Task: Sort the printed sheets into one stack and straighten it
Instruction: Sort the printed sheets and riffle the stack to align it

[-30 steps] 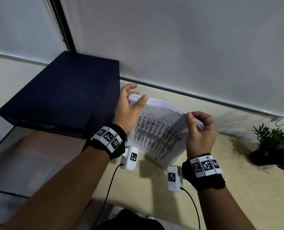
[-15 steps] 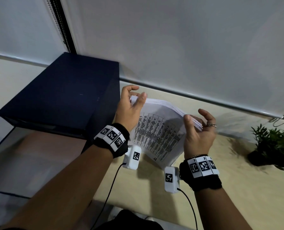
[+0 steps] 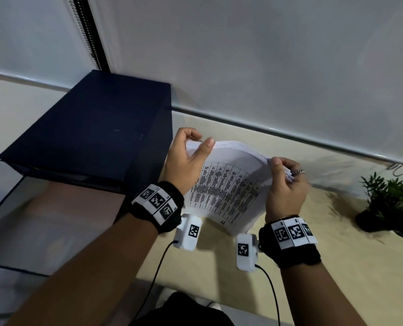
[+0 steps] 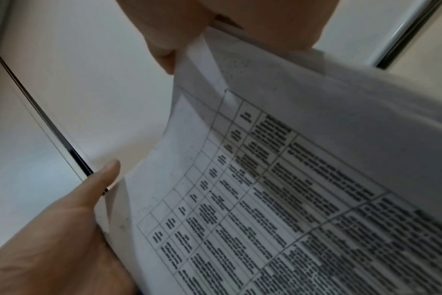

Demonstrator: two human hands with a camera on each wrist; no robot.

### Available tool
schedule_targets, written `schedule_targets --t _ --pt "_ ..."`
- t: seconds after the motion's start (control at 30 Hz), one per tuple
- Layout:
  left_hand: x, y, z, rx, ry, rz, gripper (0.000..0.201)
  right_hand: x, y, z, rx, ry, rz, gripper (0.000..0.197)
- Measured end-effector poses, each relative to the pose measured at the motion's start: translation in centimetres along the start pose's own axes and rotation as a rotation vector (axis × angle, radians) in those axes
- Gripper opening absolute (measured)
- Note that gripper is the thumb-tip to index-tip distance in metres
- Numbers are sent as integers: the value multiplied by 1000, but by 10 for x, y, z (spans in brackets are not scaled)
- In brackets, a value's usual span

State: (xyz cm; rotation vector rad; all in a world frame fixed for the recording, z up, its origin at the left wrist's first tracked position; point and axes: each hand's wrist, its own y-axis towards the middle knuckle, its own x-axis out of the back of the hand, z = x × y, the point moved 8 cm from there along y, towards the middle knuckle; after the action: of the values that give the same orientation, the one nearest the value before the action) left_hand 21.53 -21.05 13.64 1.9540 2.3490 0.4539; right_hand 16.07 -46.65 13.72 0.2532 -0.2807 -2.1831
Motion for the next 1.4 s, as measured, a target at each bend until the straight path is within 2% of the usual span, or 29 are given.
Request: schedule_targets --t 0.1,0.17,0.23,0.33,0.4,0.5,0.63,0.73,0.77,0.83,0.93,0.97,1.0,1.07,1.13,1.23,1.3,1.37,1.4 --pt "3 5 -7 -10 -8 -107 11 3 6 -1 -1 19 -60 2" --pt "3 8 -7 -15 -30 -112 10 1 5 0 11 21 0 21" --pt "1 10 -6 -33 -28 -58 16 -5 0 -5 0 13 101 37" --pt "-5 12 -6 -43 -10 38 27 -7 2 -14 -19 -29 148 26" --pt "-3 12 -10 -34 -38 49 26 -4 6 -12 5 -48 148 18" --pt "3 9 -15 -54 -92 51 25 5 8 -6 36 -22 117 18" --pt "-2 -1 7 51 -44 119 31 5 -8 -38 -121 -96 168 13" --pt "-1 2 7 98 16 104 39 6 -8 -44 -178 -133 116 22" --pt "3 5 3 87 76 87 43 4 -5 -40 -162 -138 136 20" --pt "14 12 -17 -25 272 56 59 -1 6 -19 -58 -215 205 18" --pt "3 11 -64 -351 664 164 86 -23 14 28 220 -410 409 12" --pt "-8 9 -73 -419 769 249 85 -34 12 42 330 -475 489 11" --pt "-19 7 -76 -433 822 339 75 -44 10 53 426 -529 550 10" --pt "-30 5 -71 -355 796 433 41 -60 10 63 460 -551 577 12" --pt "-25 9 -61 -248 699 383 27 -56 17 50 381 -592 441 28" --pt "-1 12 -34 -66 596 227 20 -22 16 11 231 -843 59 79" --pt "19 10 -16 15 479 85 18 -1 7 -28 -75 -815 -28 104" --pt "36 2 -2 93 316 -43 16 12 -14 -84 -529 -598 -41 115" --pt "41 -2 8 148 219 -91 15 12 -28 -108 -746 -416 -54 118"
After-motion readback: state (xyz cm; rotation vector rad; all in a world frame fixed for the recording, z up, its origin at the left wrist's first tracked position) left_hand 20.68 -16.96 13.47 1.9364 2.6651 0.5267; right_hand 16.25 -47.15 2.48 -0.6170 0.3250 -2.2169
